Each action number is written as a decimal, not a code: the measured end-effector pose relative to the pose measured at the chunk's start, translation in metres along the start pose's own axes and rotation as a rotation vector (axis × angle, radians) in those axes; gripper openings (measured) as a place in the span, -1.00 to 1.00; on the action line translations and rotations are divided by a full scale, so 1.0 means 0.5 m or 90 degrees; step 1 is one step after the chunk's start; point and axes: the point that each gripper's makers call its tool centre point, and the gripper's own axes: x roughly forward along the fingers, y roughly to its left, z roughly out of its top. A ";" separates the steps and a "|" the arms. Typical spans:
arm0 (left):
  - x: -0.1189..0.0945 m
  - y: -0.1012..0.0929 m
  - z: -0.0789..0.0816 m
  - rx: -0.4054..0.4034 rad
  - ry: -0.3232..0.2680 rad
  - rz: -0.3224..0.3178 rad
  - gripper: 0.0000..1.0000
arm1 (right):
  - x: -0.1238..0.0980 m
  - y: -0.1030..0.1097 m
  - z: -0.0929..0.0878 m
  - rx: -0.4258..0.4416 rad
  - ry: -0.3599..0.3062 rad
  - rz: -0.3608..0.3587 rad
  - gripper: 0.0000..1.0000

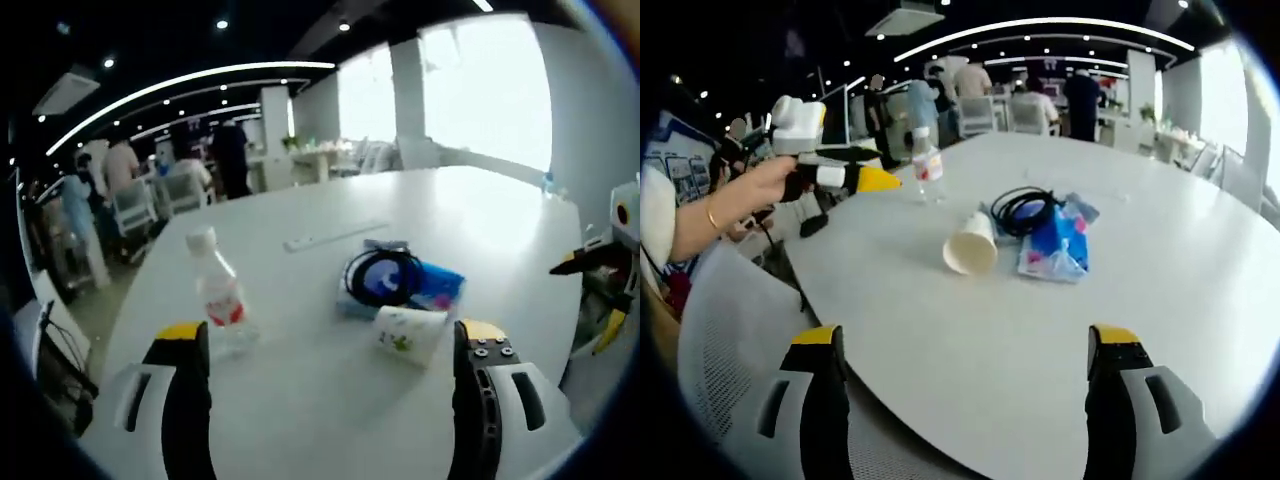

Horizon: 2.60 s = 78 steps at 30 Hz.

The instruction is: Arrange the tabletop items into an orderly group along one side of the table until the central work area is clear of visible clutter.

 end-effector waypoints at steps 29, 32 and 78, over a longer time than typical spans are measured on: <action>-0.062 -0.087 -0.003 0.002 -0.005 -0.073 0.99 | 0.001 -0.080 0.146 -0.076 -0.051 0.010 0.99; -0.062 -0.084 -0.003 0.000 -0.005 -0.078 0.99 | 0.017 -0.075 0.152 -0.077 -0.054 0.024 0.99; -0.055 -0.097 -0.058 -0.020 0.015 -0.122 0.99 | 0.294 -0.057 0.122 -0.241 -0.027 0.101 0.06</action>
